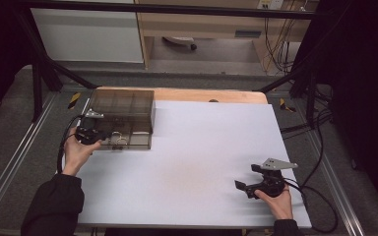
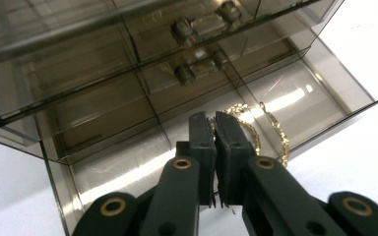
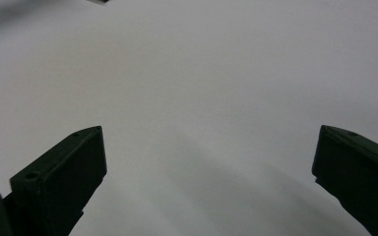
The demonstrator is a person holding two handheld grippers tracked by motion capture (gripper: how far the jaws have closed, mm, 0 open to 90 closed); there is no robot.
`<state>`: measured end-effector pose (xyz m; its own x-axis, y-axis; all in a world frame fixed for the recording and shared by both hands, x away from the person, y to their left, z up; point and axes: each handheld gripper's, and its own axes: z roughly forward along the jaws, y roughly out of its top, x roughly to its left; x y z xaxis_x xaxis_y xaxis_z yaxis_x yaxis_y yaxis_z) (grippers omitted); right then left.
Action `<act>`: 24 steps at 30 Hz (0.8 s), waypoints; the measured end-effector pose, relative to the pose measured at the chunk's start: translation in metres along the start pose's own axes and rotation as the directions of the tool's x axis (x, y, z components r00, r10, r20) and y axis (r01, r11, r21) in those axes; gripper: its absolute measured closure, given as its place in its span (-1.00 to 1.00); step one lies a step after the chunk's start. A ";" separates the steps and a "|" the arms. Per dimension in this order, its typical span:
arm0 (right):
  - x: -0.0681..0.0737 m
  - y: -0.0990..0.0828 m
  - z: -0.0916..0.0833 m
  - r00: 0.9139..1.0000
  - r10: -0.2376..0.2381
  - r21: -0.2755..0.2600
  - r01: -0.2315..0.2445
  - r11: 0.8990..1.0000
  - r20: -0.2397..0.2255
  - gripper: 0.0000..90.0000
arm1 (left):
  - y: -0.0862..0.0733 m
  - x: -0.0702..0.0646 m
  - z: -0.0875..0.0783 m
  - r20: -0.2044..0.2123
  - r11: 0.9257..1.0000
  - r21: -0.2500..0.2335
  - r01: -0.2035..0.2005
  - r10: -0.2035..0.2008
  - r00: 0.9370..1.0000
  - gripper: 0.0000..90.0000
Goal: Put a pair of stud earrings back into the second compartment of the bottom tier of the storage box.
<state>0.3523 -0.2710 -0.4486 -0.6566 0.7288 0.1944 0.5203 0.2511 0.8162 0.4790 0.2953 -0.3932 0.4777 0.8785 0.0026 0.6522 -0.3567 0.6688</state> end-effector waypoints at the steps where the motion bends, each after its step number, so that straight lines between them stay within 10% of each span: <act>1: 0.000 0.000 0.000 1.000 0.000 0.000 0.000 1.000 0.001 -0.99 | -0.001 0.000 0.001 0.000 1.000 0.007 0.007 -0.007 1.000 0.92; 24: 0.000 0.000 0.000 1.000 -0.001 -0.001 0.001 1.000 -0.002 -0.99 | -0.005 -0.007 0.032 -0.038 1.000 0.026 0.003 -0.002 0.999 0.92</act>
<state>0.3522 -0.2713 -0.4485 -0.6581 0.7275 0.1940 0.5190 0.2516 0.8169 0.4915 0.2807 -0.4205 0.4541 0.8905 0.0293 0.6684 -0.3623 0.6497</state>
